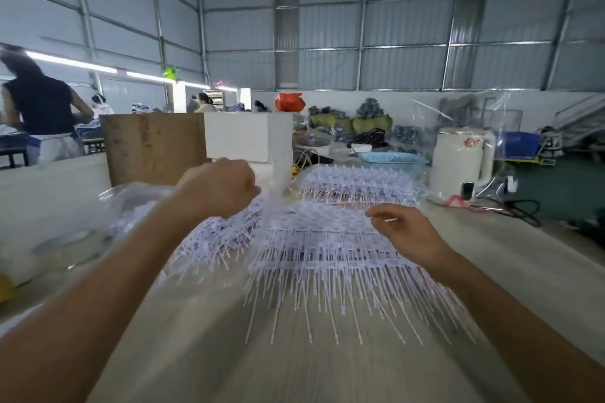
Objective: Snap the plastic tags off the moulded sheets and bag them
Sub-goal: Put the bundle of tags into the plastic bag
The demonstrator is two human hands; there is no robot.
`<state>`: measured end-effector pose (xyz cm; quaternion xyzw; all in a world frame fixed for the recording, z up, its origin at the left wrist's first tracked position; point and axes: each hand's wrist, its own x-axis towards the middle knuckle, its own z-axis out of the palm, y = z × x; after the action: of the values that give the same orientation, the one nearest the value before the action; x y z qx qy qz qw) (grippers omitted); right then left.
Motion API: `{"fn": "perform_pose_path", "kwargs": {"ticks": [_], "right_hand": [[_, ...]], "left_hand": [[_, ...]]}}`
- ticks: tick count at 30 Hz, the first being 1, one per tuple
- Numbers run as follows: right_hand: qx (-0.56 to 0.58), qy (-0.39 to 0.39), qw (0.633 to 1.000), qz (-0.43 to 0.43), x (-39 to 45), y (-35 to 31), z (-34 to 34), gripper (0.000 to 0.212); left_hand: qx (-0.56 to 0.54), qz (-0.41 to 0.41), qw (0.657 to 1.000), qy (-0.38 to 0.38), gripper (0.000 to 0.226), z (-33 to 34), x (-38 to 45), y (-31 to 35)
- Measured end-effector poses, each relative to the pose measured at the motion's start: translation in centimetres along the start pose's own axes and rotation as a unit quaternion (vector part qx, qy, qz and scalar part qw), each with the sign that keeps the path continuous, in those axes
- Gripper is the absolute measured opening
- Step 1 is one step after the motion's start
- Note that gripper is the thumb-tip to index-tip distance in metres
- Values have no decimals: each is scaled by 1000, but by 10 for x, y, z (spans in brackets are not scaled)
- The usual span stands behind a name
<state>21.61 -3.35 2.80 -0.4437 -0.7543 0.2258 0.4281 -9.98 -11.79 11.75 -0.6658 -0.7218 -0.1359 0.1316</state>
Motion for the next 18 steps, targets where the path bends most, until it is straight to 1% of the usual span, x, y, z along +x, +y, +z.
{"fn": "perform_pose_path", "kwargs": {"ticks": [1, 2, 3, 4, 5, 6, 7, 8, 9, 10, 11, 12, 13, 14, 16, 17, 18], "right_hand": [[-15, 25, 999, 21, 2, 12, -8, 14], [-40, 45, 997, 42, 3, 23, -15, 15], [-76, 59, 994, 58, 5, 34, -21, 16], [-120, 67, 988, 67, 6, 44, -27, 18], [-164, 66, 982, 69, 8, 53, -31, 20], [-203, 58, 975, 72, 8, 60, -34, 24], [-226, 45, 969, 89, 7, 67, -35, 29], [-237, 28, 964, 116, 5, 72, -35, 37], [-247, 9, 959, 140, 3, 79, -34, 43], [-258, -9, 954, 152, 1, 84, -33, 45], [-266, -16, 951, 154, 0, 89, -32, 44], [-265, -5, 952, 152, -1, 94, -31, 42], [-256, 16, 955, 151, -1, 97, -30, 40], [-252, 39, 955, 150, -1, 98, -31, 38], [-254, 73, 952, 155, -1, 98, -33, 32], [-255, 84, 950, 161, -1, 98, -34, 29], [-255, 90, 948, 168, -1, 97, -34, 26]], "left_hand": [[-7, 9, 996, 88, 29, -13, 6, 13], [-2, 27, 987, 159, 27, -24, 9, 33], [-5, 60, 974, 220, 24, -27, 15, 48], [17, 92, 962, 256, 23, -27, 21, 64], [39, 120, 960, 248, 27, -20, 28, 74], [86, 130, 965, 211, 33, -9, 35, 81], [135, 114, 975, 134, 37, 5, 41, 82], [184, 89, 977, 54, 39, 18, 45, 78], [207, 58, 976, -35, 37, 30, 46, 73], [224, 32, 967, -117, 35, 41, 45, 66], [243, 15, 953, -179, 32, 50, 42, 60], [250, 8, 945, -212, 28, 57, 42, 55], [256, -2, 945, -204, 23, 59, 43, 54], [259, -11, 951, -168, 20, 61, 46, 57], [256, -7, 966, -39, 15, 63, 52, 77], [238, 13, 971, 12, 16, 68, 56, 93], [198, 41, 978, 48, 18, 75, 60, 108]]}}
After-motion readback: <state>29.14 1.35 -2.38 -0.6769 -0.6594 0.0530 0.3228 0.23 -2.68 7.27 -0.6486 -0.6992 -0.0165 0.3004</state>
